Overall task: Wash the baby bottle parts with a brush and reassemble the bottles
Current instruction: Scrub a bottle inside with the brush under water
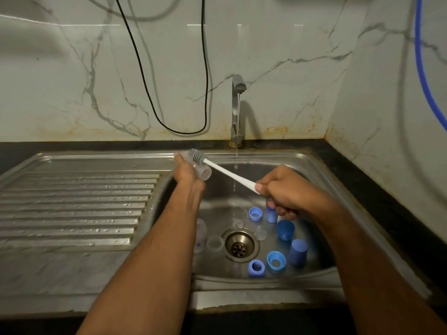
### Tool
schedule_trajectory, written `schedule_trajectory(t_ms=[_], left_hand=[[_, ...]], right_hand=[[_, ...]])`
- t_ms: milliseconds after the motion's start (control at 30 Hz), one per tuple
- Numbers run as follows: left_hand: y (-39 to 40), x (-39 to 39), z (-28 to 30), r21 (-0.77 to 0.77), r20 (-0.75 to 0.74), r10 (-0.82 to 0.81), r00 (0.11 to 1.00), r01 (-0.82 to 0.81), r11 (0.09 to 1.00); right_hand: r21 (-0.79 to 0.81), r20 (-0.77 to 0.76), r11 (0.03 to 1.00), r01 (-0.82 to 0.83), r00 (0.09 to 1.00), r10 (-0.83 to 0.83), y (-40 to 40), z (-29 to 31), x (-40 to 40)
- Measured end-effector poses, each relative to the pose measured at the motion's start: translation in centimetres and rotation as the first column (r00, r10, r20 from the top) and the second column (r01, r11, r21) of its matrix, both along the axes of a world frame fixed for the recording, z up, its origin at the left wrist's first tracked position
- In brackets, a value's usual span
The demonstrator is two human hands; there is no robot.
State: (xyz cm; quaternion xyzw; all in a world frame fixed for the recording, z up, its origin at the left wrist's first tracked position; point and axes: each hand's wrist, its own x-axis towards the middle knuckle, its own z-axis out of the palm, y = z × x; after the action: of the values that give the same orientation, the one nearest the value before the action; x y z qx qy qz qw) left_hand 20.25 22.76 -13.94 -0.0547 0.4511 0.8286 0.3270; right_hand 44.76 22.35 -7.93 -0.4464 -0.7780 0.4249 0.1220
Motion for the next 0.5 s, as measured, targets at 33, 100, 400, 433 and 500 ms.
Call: schedule_trajectory(t_ms=[33,100,400,433,500], left_hand=[[0.1,0.1,0.0,0.001,-0.009,0.000,1.000,0.000,1.000],[0.4,1.2,0.0,-0.022,-0.037,-0.026,0.999,0.025,0.999],[0.1,-0.1,-0.2,0.157,0.027,-0.044,0.999,0.039,0.987],[0.2,-0.3,-0.4,0.179,0.051,-0.060,0.997,0.050,0.983],[0.5,-0.7,-0.9,0.214,0.120,-0.113,0.986,0.086,0.973]], right_hand=[[0.026,0.003,1.000,0.009,1.000,-0.009,0.0,0.0,-0.2],[0.110,-0.011,0.994,0.027,1.000,-0.026,-0.1,-0.3,-1.1],[-0.005,0.004,1.000,0.013,1.000,-0.013,0.3,0.8,0.9],[0.016,0.009,1.000,0.014,1.000,-0.015,0.3,0.7,0.8],[0.068,0.019,0.998,0.016,1.000,-0.017,0.3,0.2,0.3]])
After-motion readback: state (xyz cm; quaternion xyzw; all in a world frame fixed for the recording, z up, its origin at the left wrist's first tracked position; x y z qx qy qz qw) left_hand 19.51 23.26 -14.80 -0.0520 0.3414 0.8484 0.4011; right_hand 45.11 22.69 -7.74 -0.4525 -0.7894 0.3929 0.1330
